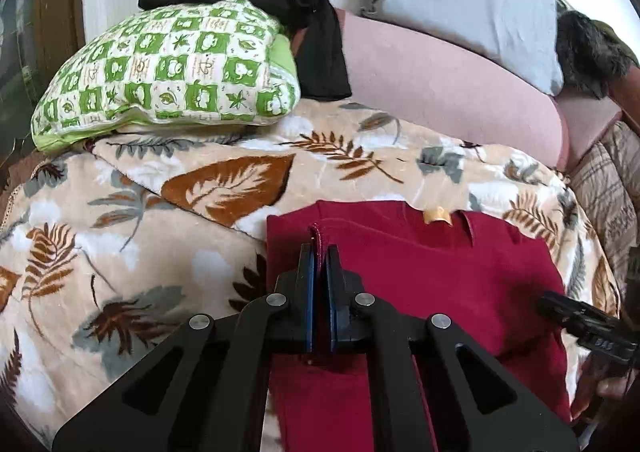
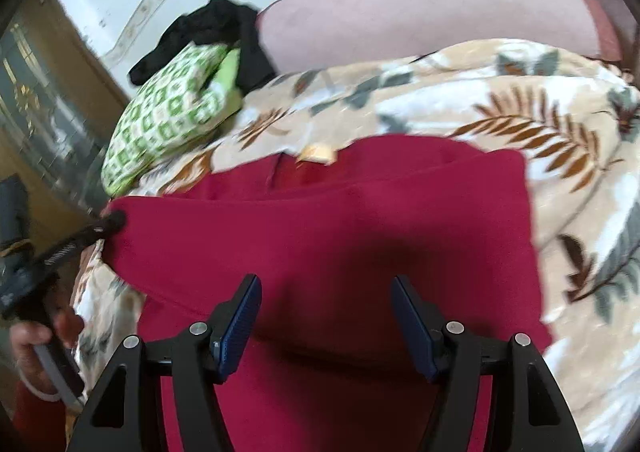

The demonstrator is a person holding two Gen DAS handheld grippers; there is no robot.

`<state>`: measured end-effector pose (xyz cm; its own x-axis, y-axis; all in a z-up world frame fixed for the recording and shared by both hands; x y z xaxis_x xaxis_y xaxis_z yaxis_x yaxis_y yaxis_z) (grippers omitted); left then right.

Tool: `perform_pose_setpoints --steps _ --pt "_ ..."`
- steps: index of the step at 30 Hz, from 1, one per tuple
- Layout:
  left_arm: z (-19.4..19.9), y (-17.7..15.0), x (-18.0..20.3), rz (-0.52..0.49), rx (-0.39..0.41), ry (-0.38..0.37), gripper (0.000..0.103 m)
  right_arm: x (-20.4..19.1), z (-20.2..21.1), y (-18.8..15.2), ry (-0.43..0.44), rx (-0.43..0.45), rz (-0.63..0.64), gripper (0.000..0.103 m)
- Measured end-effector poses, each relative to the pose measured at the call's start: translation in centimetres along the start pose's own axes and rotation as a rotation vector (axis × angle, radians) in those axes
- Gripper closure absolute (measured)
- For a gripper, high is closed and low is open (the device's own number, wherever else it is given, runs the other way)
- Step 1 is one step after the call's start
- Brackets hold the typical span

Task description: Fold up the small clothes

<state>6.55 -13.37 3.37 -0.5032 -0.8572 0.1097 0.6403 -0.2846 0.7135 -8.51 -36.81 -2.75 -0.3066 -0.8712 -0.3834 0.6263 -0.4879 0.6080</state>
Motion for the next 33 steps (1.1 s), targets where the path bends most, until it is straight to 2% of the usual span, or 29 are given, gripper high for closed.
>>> perform_pose_setpoints --steps 2,4,6,9,12,14,16,18,21,23,24,27,31,33 --pt "-1.9 -1.1 -0.1 0.008 -0.056 0.011 0.099 1.1 0.3 0.8 -0.029 0.026 -0.015 0.039" --pt "-3.4 -3.1 -0.2 0.011 -0.12 0.028 0.099 2.8 -0.2 1.7 -0.132 0.044 0.012 0.039" --pt "-4.1 -4.7 0.1 0.016 -0.156 0.022 0.099 5.2 -1.5 2.4 -0.273 0.019 0.058 0.039" --pt "-3.8 -5.5 0.6 0.008 -0.16 0.009 0.099 8.9 -2.6 3.1 -0.38 -0.031 0.049 0.044" --pt "-3.6 -5.3 0.6 -0.003 -0.148 0.013 0.099 10.6 -0.8 3.2 -0.293 -0.021 -0.052 0.044" --pt "-3.7 -5.3 0.5 0.015 -0.151 0.001 0.099 10.3 1.1 2.9 -0.256 0.005 -0.071 0.044" --pt "-4.0 -5.6 0.4 0.013 -0.156 0.009 0.099 8.8 2.8 2.3 -0.238 0.019 -0.035 0.043" --pt "-4.2 -5.9 0.6 0.006 -0.157 0.02 0.098 6.3 3.3 1.2 -0.203 0.003 0.061 0.043" --pt "-4.3 -6.1 0.8 -0.01 -0.145 0.044 0.098 5.0 2.1 -0.7 -0.237 -0.061 0.171 0.044" --pt "-4.2 -6.2 0.9 -0.015 -0.149 0.052 0.098 6.9 0.4 -1.9 -0.312 -0.117 0.167 0.048" --pt "-3.9 -6.2 1.0 -0.017 -0.151 0.059 0.098 7.5 0.2 -2.1 -0.321 -0.121 0.146 0.049" --pt "-3.0 -6.0 1.2 -0.034 -0.138 0.068 0.098 7.9 2.0 -1.4 -0.282 -0.087 0.057 0.049" --pt "-2.7 -5.7 1.2 -0.034 -0.13 0.076 0.098 5.4 3.4 0.1 -0.227 -0.016 0.086 0.049" --pt "-3.0 -5.6 1.1 -0.028 -0.134 0.074 0.088 3.8 2.7 1.1 -0.202 0.001 0.108 0.049"
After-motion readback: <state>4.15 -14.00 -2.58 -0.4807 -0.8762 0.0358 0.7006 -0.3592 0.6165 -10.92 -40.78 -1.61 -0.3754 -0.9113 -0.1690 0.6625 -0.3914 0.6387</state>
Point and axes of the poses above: each gripper's, at about its wrist camera, not at the fingertips, and z roughly against the way its jaws point, x to its right, y to its top, the point moved 8 cm from there along -z, roughly the way its jaws point, and after that the axes turned 1 degree about -z, right-handed, at the moved point
